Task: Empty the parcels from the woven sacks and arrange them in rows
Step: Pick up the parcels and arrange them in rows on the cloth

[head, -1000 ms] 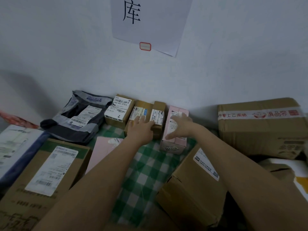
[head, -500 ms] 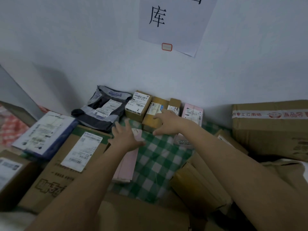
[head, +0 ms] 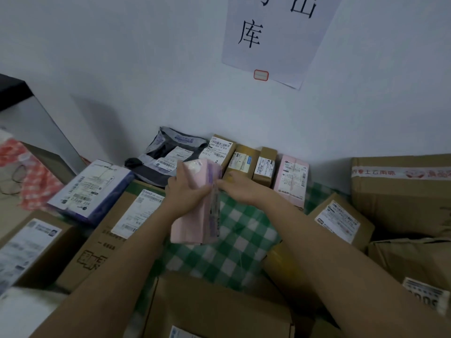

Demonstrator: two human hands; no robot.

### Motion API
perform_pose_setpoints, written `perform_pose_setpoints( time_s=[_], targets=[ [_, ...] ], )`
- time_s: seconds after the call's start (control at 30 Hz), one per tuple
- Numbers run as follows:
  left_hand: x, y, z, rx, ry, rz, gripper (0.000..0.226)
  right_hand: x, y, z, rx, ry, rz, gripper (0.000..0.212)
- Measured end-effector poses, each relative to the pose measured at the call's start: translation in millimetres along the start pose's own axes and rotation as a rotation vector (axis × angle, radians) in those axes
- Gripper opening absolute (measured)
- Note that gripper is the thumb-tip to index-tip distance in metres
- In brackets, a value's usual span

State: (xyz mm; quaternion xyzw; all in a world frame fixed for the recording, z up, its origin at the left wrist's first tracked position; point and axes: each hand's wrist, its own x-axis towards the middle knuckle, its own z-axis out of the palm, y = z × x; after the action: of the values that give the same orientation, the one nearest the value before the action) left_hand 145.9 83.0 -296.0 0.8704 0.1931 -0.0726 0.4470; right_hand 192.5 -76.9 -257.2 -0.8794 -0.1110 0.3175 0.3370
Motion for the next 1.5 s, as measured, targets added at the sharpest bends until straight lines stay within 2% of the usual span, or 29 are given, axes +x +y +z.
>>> perform_pose_setpoints(
  time_s=[0.13, 0.17, 0.3, 0.33, 0.4, 0.5, 0.63, 0.73, 0.9, 1.07, 1.2, 1.3, 1.4, 1.5],
  targets=[
    [-12.9, 3.0, -19.4, -0.515, -0.025, 0.027, 0.039, 3.2, -12.4, 17.9, 0.474, -0.124, 0.085, 0.053],
    [-14.1, 3.9, -22.2, -0.596, -0.034, 0.033, 0.032, 5.3, -14.5, 20.5, 0.543, -0.148, 0.072, 0.047],
    [-17.3, 2.0, -30.5, -0.882, -0.153, -0.017, 0.039, 4.8, -14.4, 25.2, 0.698, -0.204, 0.04, 0.023],
    [-17.3, -0.5, -33.3, -0.905, -0.159, -0.041, 0.034, 4.4, -15.7, 26.9, 0.714, -0.21, 0.034, 0.025],
    [-18.2, -0.8, -36.7, -0.913, -0.144, -0.092, 0.025, 5.8, -15.4, 30.5, 0.738, -0.178, 0.05, 0.045],
    [-11.8, -5.8, -37.2, -0.758, -0.017, -0.179, 0.025, 9.5, -15.2, 39.6, 0.679, -0.056, 0.087, 0.073],
    [-13.2, -13.1, -33.4, -0.446, 0.034, -0.106, 0.042, 15.0, -9.2, 54.4, 0.485, 0.121, 0.085, 0.102],
    [-19.9, -15.6, -30.0, -0.375, 0.005, -0.11, 0.034, 15.7, -9.7, 66.1, 0.478, 0.209, 0.041, 0.098],
    [-20.6, -14.1, -27.0, -0.409, -0.057, -0.121, 0.036, 18.9, -9.9, 76.6, 0.571, 0.159, 0.066, 0.087],
    [-19.6, -14.2, -25.1, -0.353, -0.19, -0.068, 0.018, 16.6, 2.9, 74.4, 0.588, 0.169, 0.15, 0.079],
    [-17.2, -25.9, -20.5, -0.161, -0.25, -0.061, 0.035, 13.7, 7.2, 73.8, 0.439, 0.137, 0.158, 0.078],
    [-13.8, -36.6, -18.7, -0.045, -0.244, -0.117, 0.04, 9.0, 8.7, 74.8, 0.45, 0.093, 0.178, 0.077],
    [-12.2, -36.6, -17.0, 0.032, -0.293, -0.146, 0.038, 7.3, 8.8, 76.3, 0.456, 0.049, 0.163, 0.071],
    [-8.1, -31.6, -16.9, 0.08, -0.262, -0.116, 0.037, 13.4, 6.3, 77.7, 0.442, 0.101, 0.129, 0.067]
  ],
)
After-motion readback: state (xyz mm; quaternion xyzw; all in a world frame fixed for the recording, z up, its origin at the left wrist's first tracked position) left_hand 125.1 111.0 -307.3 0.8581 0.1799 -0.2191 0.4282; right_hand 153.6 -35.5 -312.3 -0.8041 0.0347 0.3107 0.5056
